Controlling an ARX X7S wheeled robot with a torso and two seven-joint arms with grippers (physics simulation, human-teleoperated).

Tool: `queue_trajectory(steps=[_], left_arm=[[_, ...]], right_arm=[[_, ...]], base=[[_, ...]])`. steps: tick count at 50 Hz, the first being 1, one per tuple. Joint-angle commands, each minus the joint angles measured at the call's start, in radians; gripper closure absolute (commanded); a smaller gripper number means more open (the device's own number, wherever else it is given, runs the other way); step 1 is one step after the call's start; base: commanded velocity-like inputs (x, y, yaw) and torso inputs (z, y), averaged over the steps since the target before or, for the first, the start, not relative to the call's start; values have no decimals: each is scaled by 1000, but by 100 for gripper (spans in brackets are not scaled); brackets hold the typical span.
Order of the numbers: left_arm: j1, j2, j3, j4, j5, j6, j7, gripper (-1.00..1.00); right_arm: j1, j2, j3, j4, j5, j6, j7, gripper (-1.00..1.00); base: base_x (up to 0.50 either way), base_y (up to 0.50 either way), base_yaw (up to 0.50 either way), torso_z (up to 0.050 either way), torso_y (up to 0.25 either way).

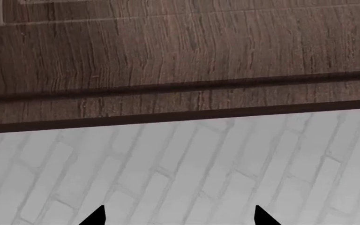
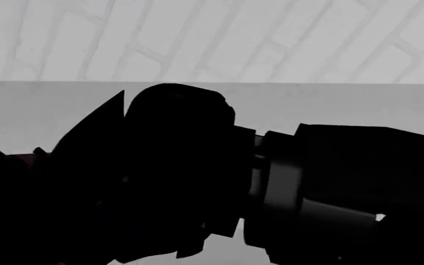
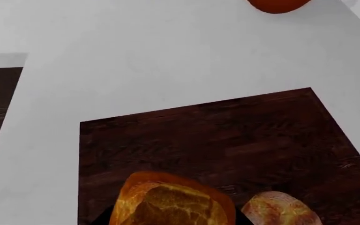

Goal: Place all breads on the cutting board.

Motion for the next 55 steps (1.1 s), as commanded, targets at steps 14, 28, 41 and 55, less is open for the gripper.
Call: queue_trajectory(steps=[14, 28, 41, 55], left_arm=[[13, -25, -9, 12, -14, 10, -3, -100], [17, -34, -13, 17, -20, 18, -5, -100], [15, -32, -11, 18, -23, 22, -5, -100], [-25, -21, 4, 2, -24, 14, -3, -100]], right_arm=[[-69, -54, -41, 49, -78, -15, -65, 100], [-72, -60, -49, 55, -79, -14, -55, -100], [-6, -26, -1, -13, -50, -14, 0, -100], [76, 123, 73, -162, 77, 12, 158, -100]], base=[[0, 0, 0, 0, 0], [0, 0, 0, 0, 1], [0, 0, 0, 0, 0], [0, 0, 0, 0, 0]])
